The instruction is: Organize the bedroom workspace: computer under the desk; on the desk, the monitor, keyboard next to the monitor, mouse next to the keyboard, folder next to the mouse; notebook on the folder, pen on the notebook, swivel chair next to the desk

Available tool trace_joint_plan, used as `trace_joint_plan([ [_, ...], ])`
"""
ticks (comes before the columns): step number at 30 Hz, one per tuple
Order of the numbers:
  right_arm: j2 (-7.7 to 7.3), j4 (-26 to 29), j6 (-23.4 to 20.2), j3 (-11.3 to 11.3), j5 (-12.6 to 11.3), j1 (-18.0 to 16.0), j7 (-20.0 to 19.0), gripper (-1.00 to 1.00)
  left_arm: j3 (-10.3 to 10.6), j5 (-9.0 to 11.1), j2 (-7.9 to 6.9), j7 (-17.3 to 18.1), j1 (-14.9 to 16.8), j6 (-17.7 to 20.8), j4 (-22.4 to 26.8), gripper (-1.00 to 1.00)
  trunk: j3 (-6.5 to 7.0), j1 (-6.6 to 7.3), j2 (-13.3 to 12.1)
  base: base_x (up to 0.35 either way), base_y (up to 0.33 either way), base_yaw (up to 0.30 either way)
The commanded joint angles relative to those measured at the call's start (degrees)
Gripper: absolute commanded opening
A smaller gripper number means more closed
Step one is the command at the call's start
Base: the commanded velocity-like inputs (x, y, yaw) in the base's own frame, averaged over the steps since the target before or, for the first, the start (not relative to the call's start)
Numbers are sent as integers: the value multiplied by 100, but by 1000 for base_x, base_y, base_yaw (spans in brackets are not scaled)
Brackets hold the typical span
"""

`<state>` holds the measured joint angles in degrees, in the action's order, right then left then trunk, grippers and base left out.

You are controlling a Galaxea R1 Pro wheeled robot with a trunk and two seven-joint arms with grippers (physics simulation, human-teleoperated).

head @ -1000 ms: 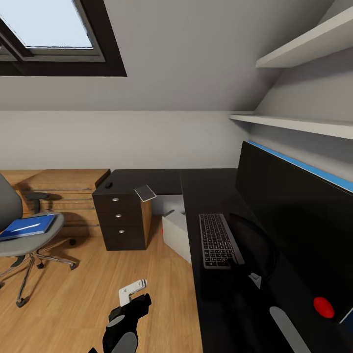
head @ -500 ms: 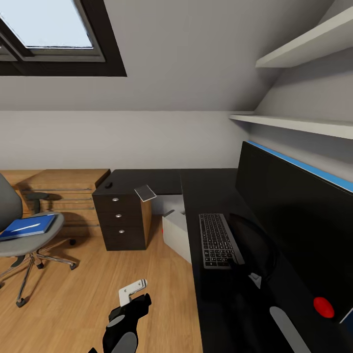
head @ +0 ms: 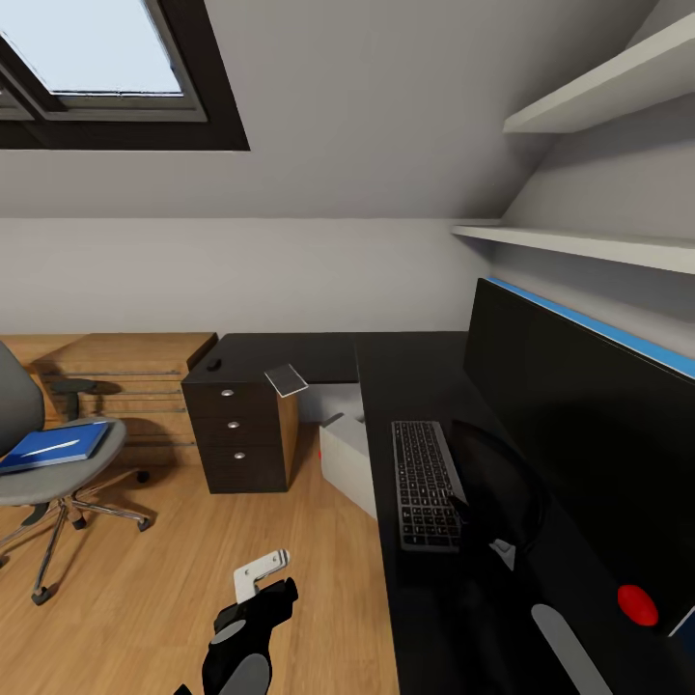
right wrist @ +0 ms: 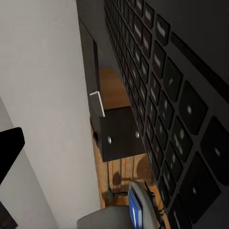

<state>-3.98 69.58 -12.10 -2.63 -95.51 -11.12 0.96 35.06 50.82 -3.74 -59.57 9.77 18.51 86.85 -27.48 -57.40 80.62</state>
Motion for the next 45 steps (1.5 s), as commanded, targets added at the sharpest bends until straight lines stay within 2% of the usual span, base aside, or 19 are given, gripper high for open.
trace_joint_plan([
  [1,-5,3,-3,-4,-46,-2,10,100,10,17,-4,-37,7,37,8,100,-6,0,4,0,0,0],
  [31,1,3,-3,-1,-38,-2,9,100,19,16,-4,-37,7,30,-1,100,-6,0,4,-1,-27,0],
  [45,3,-73,15,-9,-38,-4,3,100,19,16,-4,-37,7,30,-1,100,-6,0,4,-281,-4,0],
])
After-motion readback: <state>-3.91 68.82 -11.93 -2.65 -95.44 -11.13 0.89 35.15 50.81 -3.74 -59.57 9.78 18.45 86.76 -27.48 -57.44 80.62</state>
